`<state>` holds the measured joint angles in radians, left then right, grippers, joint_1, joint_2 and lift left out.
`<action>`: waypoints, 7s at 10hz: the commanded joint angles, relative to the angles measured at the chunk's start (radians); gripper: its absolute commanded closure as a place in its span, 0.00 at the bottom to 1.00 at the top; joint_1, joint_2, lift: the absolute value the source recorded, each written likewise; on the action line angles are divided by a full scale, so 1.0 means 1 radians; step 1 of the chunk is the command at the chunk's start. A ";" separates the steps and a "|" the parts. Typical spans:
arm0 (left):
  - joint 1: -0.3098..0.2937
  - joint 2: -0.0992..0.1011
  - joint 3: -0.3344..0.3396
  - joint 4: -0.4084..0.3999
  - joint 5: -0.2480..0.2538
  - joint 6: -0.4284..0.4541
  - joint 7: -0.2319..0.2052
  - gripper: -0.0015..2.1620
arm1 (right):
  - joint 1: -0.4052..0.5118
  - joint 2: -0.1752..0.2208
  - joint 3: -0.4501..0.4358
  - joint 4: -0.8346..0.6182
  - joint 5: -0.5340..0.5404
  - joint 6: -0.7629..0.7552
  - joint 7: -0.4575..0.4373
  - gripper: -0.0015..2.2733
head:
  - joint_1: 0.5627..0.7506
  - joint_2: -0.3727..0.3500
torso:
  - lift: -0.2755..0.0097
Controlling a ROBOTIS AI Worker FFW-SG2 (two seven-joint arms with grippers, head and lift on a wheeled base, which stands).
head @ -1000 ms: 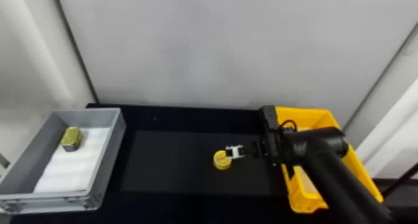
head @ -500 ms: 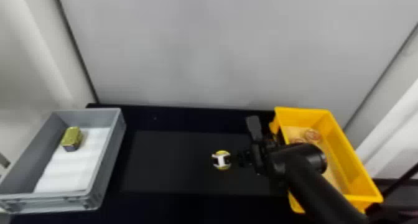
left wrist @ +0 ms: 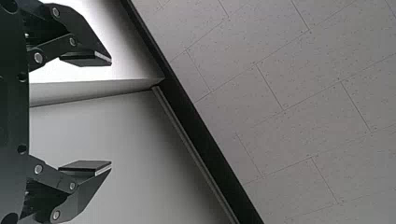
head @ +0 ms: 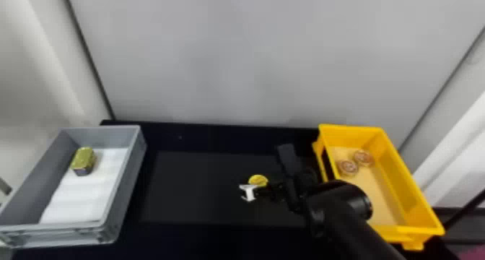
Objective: Pick up the round yellow can and place it in the yellow rectangular box
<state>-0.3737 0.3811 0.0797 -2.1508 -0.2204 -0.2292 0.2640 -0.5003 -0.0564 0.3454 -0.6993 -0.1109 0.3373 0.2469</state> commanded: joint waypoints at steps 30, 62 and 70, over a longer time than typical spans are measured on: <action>0.064 0.010 0.049 -0.040 0.024 0.057 -0.011 0.21 | 0.410 -0.206 -0.464 -1.029 -0.006 0.399 -0.029 0.32 | 0.77 0.43 | 0.97; 0.059 -0.004 0.051 -0.043 0.019 0.082 -0.035 0.21 | 0.352 -0.414 -0.790 -1.359 -0.038 -0.070 -0.614 0.06 | 0.77 0.43 | 0.97; 0.094 0.142 0.160 -0.135 0.012 0.182 -0.043 0.21 | -0.004 -0.686 -0.652 -1.523 0.158 -0.133 -0.604 0.06 | 0.77 0.43 | 0.97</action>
<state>-0.2749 0.5162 0.2388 -2.2832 -0.2064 -0.0538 0.2208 -0.4783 -0.7376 -0.3340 -2.2125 0.0418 0.2259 -0.3626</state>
